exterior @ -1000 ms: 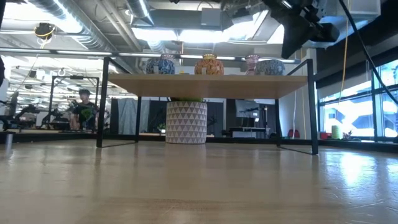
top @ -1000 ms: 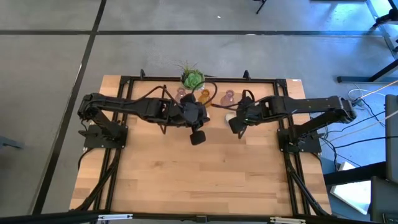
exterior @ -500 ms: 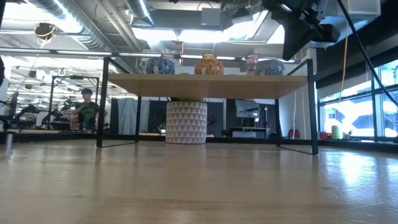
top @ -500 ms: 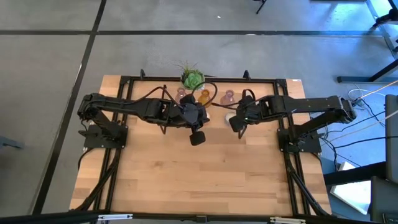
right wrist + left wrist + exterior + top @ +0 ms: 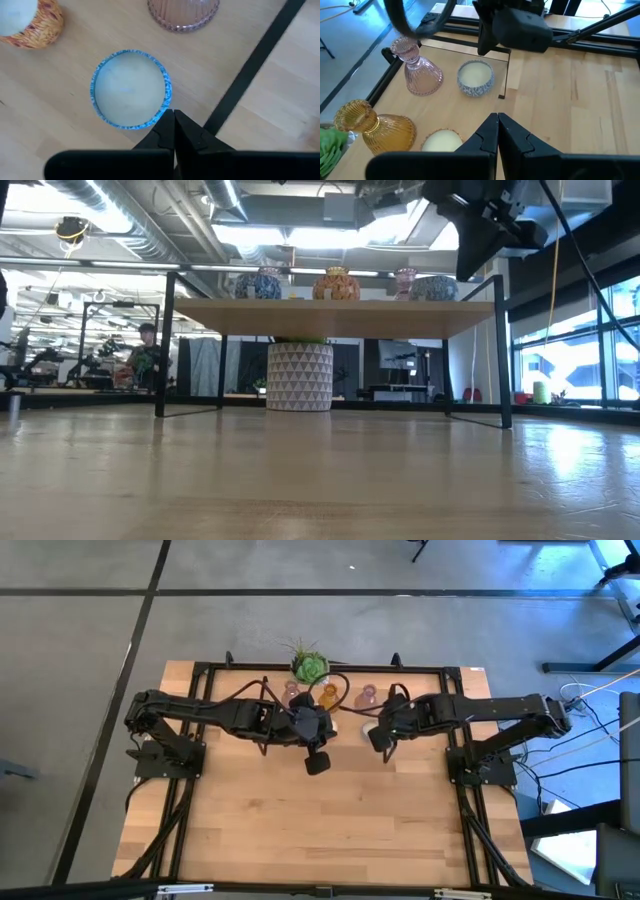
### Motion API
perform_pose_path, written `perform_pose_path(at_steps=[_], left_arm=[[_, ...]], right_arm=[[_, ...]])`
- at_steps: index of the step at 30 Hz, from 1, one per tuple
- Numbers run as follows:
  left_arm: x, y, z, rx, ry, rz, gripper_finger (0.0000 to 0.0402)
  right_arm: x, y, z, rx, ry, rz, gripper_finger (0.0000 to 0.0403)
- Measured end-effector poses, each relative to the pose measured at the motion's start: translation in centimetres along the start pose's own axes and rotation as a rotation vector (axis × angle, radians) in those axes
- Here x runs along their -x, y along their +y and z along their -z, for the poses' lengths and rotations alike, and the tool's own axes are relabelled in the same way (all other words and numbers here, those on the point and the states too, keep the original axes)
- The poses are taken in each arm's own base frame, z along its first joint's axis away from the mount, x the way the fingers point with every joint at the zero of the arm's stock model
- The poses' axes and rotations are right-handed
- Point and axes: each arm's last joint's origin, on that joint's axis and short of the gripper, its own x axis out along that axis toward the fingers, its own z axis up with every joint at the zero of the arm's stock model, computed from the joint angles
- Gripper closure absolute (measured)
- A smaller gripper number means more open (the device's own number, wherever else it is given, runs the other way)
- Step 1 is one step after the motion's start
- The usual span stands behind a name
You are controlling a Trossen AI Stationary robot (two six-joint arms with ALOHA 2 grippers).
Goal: Pick & Place candle stick holders
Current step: Adjust the right blue candle on the shelf
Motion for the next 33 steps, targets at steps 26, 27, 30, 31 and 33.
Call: perform_pose_path(at_steps=[26,27,30,31,33], left_arm=[[0.05,-0.13,0.00,-0.005,-0.007,-0.014,0.0400],[0.05,-0.13,0.00,-0.005,-0.007,-0.014,0.0400],[0.05,-0.13,-0.01,-0.006,-0.008,-0.014,0.0400],[0.05,-0.13,-0.01,-0.006,-0.008,-0.014,0.0400],[0.05,-0.13,-0.01,-0.006,-0.008,-0.014,0.0400]], right_arm=[[-0.23,0.35,-0.15,0.011,-0.020,-0.013,0.0403],[-0.23,0.35,-0.16,0.011,-0.020,-0.014,0.0403],[-0.23,0.35,-0.15,0.011,-0.018,-0.015,0.0403],[-0.23,0.36,-0.15,0.011,-0.018,-0.015,0.0403],[-0.23,0.36,-0.15,0.011,-0.018,-0.015,0.0403]])
